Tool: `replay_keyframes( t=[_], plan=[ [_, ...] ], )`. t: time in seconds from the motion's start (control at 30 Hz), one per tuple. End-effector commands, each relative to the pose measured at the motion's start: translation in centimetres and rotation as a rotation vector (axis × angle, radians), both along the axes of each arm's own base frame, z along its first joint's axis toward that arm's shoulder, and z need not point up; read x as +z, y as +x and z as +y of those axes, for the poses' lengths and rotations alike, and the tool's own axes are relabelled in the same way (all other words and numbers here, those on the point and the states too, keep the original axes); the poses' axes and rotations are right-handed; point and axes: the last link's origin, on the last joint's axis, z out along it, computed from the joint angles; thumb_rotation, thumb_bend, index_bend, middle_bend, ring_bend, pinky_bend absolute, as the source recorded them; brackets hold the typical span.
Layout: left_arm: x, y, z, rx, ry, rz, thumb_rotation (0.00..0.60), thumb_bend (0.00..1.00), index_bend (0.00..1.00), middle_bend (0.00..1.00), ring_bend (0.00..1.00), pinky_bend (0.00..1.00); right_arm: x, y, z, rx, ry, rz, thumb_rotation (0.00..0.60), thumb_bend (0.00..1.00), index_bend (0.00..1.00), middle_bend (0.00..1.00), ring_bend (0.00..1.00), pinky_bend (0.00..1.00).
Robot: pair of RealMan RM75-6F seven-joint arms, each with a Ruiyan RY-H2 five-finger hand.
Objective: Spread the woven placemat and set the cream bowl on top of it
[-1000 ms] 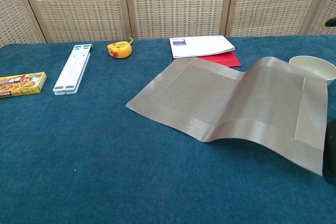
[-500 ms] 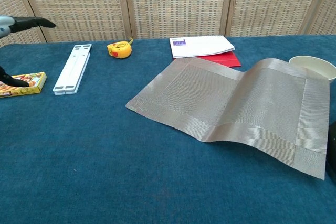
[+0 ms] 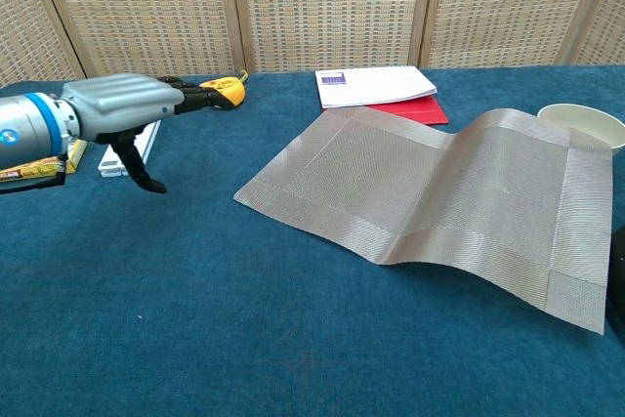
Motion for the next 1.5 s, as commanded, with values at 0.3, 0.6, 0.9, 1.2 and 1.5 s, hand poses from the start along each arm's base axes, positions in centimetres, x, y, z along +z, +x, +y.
replay_keyframes(
  t=[0.3,0.6,0.9,1.2,1.5],
  plan=[
    [-5.2,3.5,2.2,-0.003,-0.078,0.009,0.6,0.0,0.12,0.0,0.0,0.0,0.6,-0.2,0.1,-0.003,-0.013,-0.015,0.6,0.0,0.0,0.0,0.0,0.0],
    [-6.9,5.2,3.2,-0.018,-0.07,0.025,0.6,0.0,0.15,0.0,0.0,0.0,0.6,-0.3,0.0,-0.012,-0.011,-0.022,0.6,0.0,0.0,0.0,0.0,0.0],
    [-7.6,5.9,3.7,-0.006,-0.089,0.053,0.6,0.0,0.15,0.0,0.0,0.0,0.9,-0.4,-0.1,-0.016,-0.018,-0.039,0.6,0.0,0.0,0.0,0.0,0.0],
    [-7.6,5.5,4.1,-0.005,-0.074,0.077,0.6,0.0,0.15,0.0,0.0,0.0,1.1,-0.4,-0.1,-0.015,-0.024,-0.044,0.6,0.0,0.0,0.0,0.0,0.0],
    [-7.1,5.0,4.4,0.008,-0.074,0.086,0.6,0.0,0.15,0.0,0.0,0.0,1.2,-0.4,-0.1,-0.013,-0.027,-0.045,0.6,0.0,0.0,0.0,0.0,0.0]
  ],
)
